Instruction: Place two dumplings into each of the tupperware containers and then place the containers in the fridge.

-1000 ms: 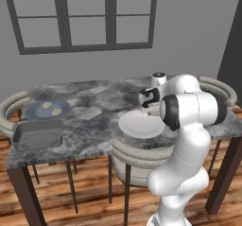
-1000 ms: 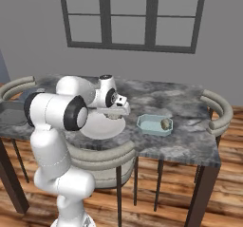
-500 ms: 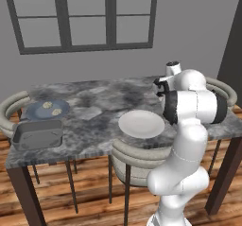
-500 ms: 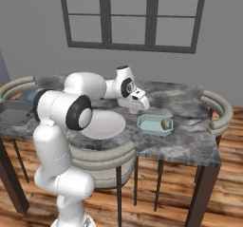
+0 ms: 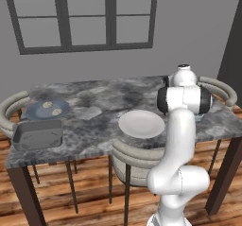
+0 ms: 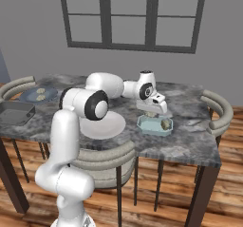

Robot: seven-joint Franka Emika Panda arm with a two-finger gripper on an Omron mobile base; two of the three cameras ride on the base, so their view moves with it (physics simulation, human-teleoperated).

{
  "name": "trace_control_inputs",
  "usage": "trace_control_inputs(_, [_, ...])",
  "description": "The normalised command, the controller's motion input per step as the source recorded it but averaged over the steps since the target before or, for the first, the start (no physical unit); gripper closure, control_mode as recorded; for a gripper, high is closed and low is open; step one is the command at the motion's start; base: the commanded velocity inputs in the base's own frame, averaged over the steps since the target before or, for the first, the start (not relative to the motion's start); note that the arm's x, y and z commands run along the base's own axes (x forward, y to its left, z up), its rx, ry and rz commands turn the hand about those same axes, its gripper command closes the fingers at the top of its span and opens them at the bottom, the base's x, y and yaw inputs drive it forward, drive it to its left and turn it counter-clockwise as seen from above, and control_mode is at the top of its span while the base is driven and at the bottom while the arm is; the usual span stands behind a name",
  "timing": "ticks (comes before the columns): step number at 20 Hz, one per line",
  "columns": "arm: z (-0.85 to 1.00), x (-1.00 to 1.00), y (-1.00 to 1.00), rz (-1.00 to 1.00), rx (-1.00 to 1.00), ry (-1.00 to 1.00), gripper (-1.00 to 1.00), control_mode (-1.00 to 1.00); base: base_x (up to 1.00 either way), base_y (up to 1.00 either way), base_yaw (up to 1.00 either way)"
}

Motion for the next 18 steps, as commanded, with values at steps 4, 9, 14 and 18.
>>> trace_control_inputs(4, [-0.62, 0.41, -0.1, 0.02, 0.0, 0.02, 1.0, -1.0, 0.0, 0.0, 0.0])
trace_control_inputs(9, [-0.45, 0.33, -0.09, 0.01, 0.0, 0.08, 1.0, -1.0, 0.0, 0.0, 0.0])
trace_control_inputs(14, [-0.3, -0.09, -0.12, 0.0, 0.0, 0.0, -1.0, -1.0, 0.0, 0.0, 0.0])
trace_control_inputs(18, [-0.11, 0.0, -0.1, 0.0, 0.0, 0.0, -1.0, -1.0, 0.0, 0.0, 0.0])
